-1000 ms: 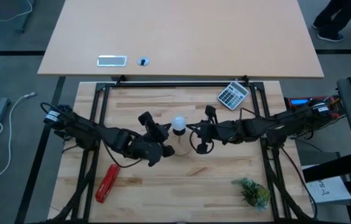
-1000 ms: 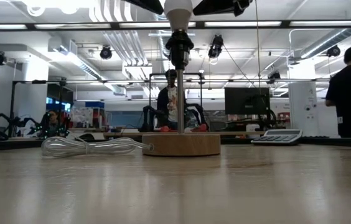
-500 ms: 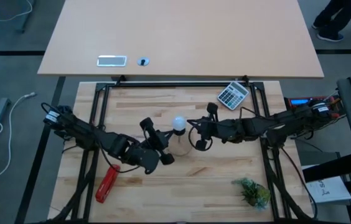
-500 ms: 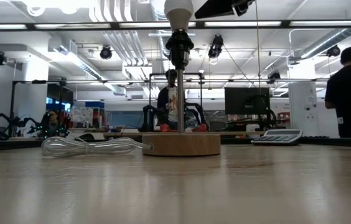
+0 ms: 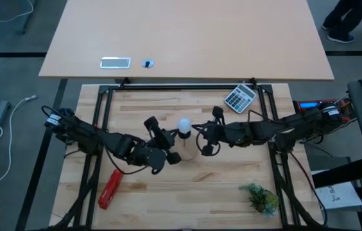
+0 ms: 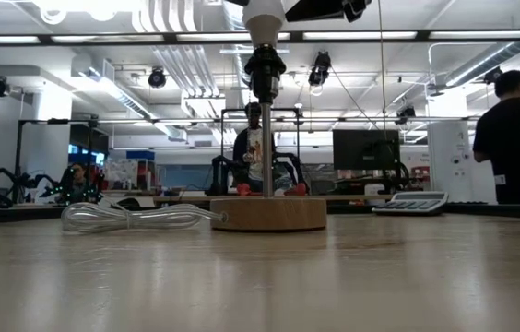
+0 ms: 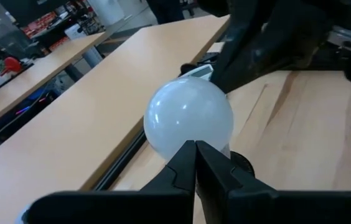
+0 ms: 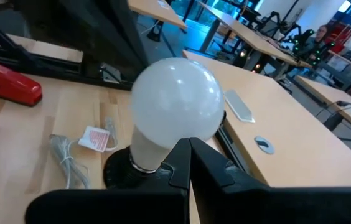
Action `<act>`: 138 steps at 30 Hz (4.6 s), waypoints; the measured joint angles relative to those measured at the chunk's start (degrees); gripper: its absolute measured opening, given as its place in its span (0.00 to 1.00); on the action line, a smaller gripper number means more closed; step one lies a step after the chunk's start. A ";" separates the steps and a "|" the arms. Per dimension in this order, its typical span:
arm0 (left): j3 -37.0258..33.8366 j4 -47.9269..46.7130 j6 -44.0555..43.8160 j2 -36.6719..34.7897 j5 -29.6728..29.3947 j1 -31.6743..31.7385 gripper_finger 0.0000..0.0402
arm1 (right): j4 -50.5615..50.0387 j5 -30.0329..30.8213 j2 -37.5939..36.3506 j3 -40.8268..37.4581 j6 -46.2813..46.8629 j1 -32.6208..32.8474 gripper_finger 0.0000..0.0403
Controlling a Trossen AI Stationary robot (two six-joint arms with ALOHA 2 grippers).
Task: Screw lightbulb
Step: Insert the lightbulb into the brown lamp
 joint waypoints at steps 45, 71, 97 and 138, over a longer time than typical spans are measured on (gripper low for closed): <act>-0.09 -4.86 4.22 -0.31 1.17 4.06 0.00 | -1.59 3.24 -0.26 -0.01 -1.60 -1.42 0.00; -0.09 -5.07 -3.14 -0.28 3.16 1.89 0.00 | -0.87 2.48 -0.22 -0.04 -2.73 -0.16 0.00; 1.61 -5.20 -6.34 -0.50 2.81 -3.26 0.00 | -0.89 7.24 -0.28 -0.04 -2.81 -0.28 0.00; 0.70 -4.99 -6.60 -0.28 0.34 -1.33 0.00 | 0.10 0.59 -0.33 -0.04 0.42 2.20 0.00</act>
